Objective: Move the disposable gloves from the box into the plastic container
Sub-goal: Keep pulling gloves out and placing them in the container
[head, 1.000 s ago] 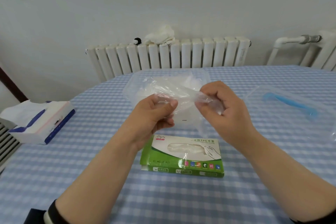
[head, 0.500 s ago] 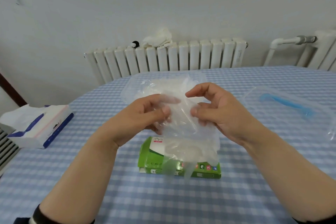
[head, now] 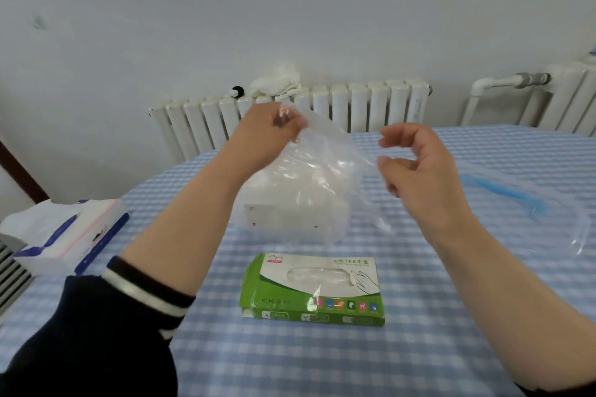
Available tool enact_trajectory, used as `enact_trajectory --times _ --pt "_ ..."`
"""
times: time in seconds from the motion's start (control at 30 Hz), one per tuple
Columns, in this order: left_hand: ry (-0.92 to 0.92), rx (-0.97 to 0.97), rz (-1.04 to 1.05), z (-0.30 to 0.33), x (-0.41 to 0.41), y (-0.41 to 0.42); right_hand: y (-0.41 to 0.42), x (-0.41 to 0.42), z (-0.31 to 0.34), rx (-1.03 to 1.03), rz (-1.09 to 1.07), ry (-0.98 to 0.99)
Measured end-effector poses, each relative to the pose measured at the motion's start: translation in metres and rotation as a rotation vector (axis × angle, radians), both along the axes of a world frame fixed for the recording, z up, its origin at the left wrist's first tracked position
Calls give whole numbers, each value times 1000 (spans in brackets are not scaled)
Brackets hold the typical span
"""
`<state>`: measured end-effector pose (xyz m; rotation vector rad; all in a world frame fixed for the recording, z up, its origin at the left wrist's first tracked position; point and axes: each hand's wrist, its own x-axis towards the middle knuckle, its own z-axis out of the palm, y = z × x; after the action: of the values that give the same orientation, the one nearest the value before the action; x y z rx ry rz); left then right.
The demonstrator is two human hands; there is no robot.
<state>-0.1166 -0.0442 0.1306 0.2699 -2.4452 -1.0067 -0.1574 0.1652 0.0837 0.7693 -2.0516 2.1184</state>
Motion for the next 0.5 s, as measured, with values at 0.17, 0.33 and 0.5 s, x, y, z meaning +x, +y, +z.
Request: enact_trajectory --times 0.17,0.33,0.5 --pt "-134 -166 241 -15 -43 -43 8 -13 2 -53 -109 -78" --pt "-306 -251 429 -37 -51 -54 3 -11 1 -47 -55 -72" --pt "-475 -364 470 -39 -47 -48 0 -6 -3 -21 4 -77"
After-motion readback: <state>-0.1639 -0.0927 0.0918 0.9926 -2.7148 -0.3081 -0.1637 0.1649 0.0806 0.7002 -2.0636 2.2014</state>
